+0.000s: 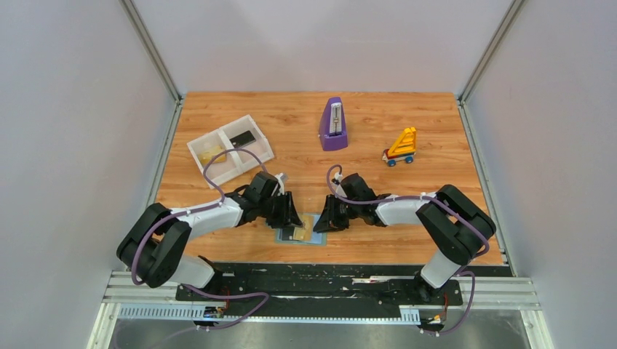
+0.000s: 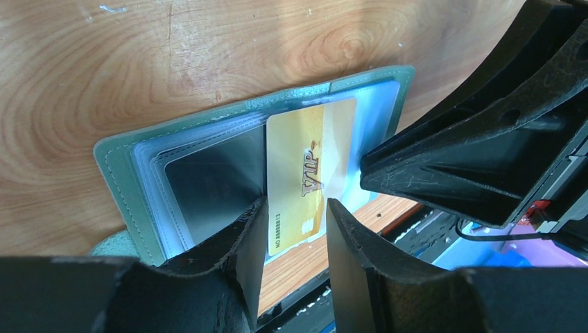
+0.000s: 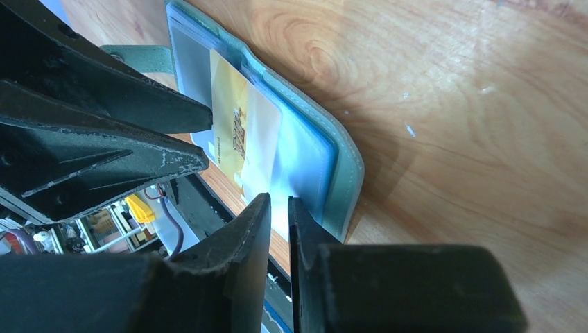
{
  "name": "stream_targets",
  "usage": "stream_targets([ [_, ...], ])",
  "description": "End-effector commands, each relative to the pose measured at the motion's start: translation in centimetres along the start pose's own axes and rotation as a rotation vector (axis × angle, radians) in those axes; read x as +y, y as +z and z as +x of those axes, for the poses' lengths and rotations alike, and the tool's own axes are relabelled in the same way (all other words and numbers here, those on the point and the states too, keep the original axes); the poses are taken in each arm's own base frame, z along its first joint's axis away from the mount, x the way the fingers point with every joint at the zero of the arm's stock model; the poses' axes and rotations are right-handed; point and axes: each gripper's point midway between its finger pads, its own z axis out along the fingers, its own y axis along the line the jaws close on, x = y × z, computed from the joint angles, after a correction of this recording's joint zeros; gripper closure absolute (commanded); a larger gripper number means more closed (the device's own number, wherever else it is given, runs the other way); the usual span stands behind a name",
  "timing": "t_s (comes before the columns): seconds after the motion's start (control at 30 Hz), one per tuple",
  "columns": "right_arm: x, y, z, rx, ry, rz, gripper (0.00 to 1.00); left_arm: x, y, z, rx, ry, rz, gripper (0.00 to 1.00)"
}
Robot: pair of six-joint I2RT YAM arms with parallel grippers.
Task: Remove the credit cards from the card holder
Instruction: Remove the credit card from the card holder.
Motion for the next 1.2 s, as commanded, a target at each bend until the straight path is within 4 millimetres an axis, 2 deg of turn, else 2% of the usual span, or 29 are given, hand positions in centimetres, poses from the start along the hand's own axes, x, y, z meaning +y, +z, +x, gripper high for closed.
stream_targets([
  [0.0,-2.3,0.2,0.1,-0.031,0.019,0.084,0.83,0.7,0.2,0.4,0.002,-0.030,-0.015,0.55],
  [0.47,-2.6,0.2,-0.2,-0.042,0.028,0.111,0.83,-1.6,-0.5,0.7,0.001,-0.051,0.113,0.55],
  [0.77,-2.9,0.2,0.0,-0.040,0.038,0.119,0.84,-3.3,-0.6,0.3,-0.029,-0.061,0.220,0.57],
  [1.17,-2.9,-0.1,0.2,-0.045,0.040,0.115,0.84,-5.2,-2.2,-0.8,-0.130,-0.037,0.331,0.58],
])
